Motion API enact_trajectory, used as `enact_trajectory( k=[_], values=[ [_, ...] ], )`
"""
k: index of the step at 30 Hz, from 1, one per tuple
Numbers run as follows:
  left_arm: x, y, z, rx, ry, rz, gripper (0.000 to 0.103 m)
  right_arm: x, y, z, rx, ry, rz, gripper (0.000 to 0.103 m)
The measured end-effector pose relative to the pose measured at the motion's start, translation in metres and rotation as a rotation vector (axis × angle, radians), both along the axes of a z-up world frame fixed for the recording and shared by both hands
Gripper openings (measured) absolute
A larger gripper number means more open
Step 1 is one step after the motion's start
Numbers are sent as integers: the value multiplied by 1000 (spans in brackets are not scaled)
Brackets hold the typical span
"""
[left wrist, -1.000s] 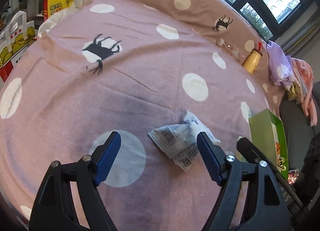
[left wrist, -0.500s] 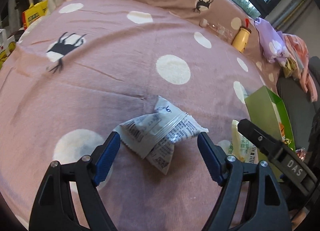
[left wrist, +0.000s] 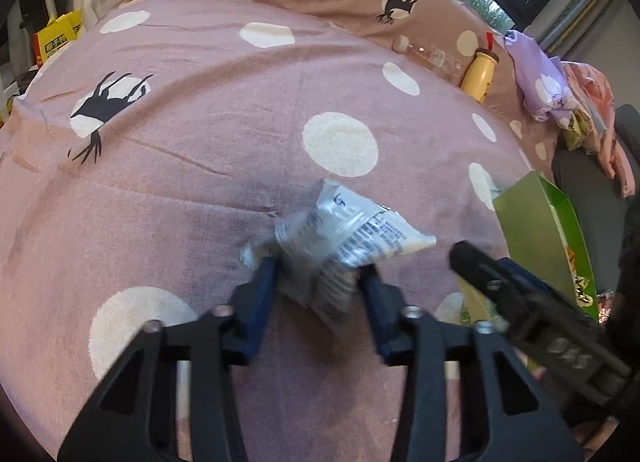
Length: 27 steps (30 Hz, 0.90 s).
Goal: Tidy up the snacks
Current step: 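Close the left tool on the crumpled white packet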
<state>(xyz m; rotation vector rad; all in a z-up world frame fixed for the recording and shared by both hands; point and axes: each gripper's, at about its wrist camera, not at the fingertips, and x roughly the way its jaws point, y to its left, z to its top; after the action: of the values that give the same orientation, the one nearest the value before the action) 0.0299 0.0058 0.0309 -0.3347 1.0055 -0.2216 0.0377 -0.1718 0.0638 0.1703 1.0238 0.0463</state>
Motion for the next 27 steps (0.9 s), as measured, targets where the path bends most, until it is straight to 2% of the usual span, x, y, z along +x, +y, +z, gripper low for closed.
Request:
enact_trajectory(
  k=[4,7,9,11,15,21,27],
  values=[
    [-2,3,4,-9,-11,10,29,3,4,-11,-72,26,-4,86],
    [-7,9,10,-24,-35,25,21,6,7,-22,-137,49,-2,92],
    [-10,11,15,-27,-50,29,21,8,10,-29,-194,46,-7,98],
    [-13,12,18,-25,-63,31,20,7,9,-30,-199,28,-23,102],
    [-17,16,23,-46,-80,40,17,4,9,-32,-198,-3,-36,103],
    [-22,20,30,-36,-109,53,10,3,10,-33,-203,-9,-36,103],
    [-22,23,22,-36,-73,67,9,3,9,-33,-202,-10,-36,103]
  ],
)
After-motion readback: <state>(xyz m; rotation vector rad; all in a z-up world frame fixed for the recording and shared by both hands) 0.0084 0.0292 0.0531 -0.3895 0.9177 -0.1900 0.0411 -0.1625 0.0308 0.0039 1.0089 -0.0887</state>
